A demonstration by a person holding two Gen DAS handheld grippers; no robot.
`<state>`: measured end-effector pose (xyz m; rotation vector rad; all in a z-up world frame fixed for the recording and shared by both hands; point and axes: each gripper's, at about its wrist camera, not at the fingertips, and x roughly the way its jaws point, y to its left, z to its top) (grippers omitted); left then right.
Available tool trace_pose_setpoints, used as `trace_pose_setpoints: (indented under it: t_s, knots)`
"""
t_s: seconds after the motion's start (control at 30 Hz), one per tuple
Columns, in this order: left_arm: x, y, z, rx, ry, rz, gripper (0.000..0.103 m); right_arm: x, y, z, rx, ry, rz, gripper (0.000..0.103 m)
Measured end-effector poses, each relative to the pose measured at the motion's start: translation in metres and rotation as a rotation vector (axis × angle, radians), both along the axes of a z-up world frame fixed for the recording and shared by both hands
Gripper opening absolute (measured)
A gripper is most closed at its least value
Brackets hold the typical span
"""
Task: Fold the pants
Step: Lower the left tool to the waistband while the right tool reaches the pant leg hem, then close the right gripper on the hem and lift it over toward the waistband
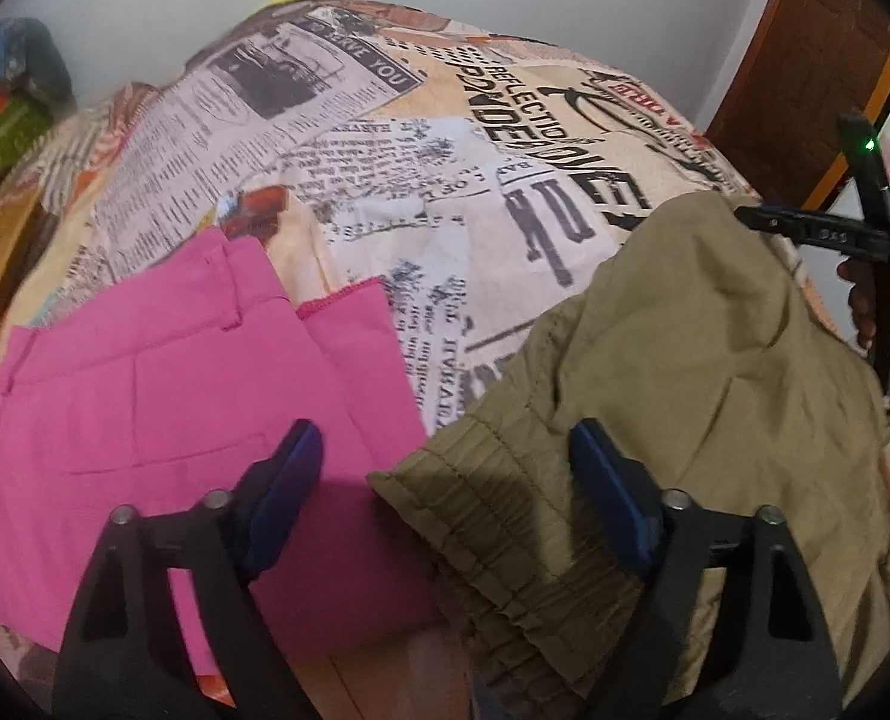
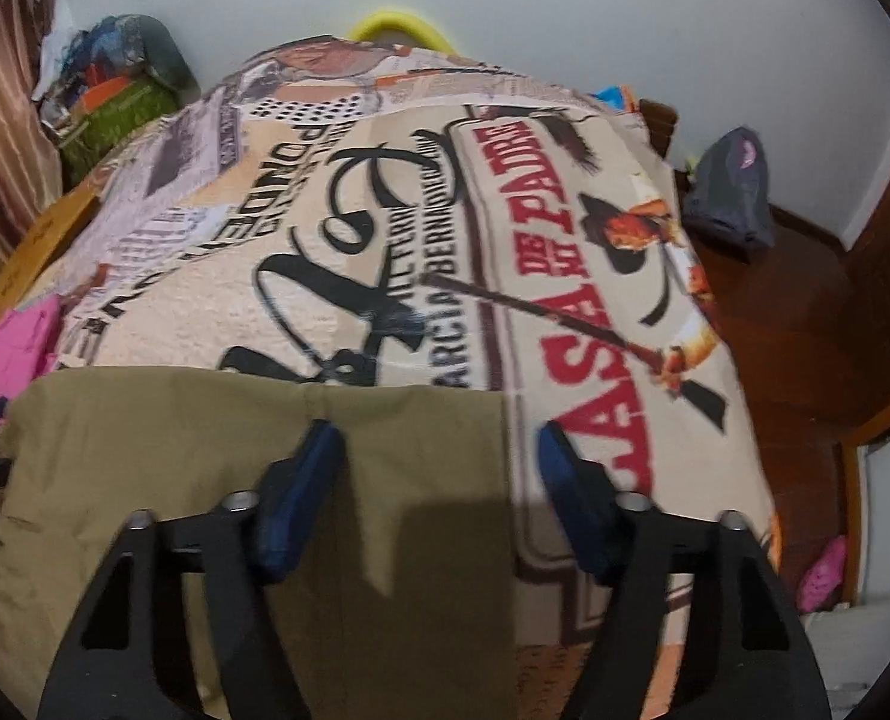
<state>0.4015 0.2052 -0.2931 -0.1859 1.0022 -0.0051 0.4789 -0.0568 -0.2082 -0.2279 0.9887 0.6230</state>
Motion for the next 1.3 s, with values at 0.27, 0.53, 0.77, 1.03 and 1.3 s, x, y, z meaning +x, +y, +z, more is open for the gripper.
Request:
trace_pose_setpoints:
  t_s: [0.27,0.53,0.77,1.03,1.3]
  knots:
    - [-0.010,-0.013,0.007,0.037,-0.011,-0.027,0.056,-0.009,0.004,0.007,-0.039,-0.063,-0.022,0.011]
    - [-0.020,-0.015,0.019,0.068,-0.024,-0.011,0.040,-0.026,0.003,0.030,-0.025,-0.176,-0.028,0.006]
    - [-0.016,-0.015,0.041,0.130,-0.066,0.000,0.035,-0.032,0.008,0.041,-0.055,-0.254,-0.063,0.005]
    - [-0.026,-0.014,0.087,0.134,-0.155,0.005,0.034,-0.048,-0.007,0.076,0.026,-0.288,-0.105,0.005]
    - [-0.061,-0.039,0.139,0.160,-0.234,-0.027,0.034,-0.091,-0.041,0.132,0.117,-0.333,-0.135,0.005]
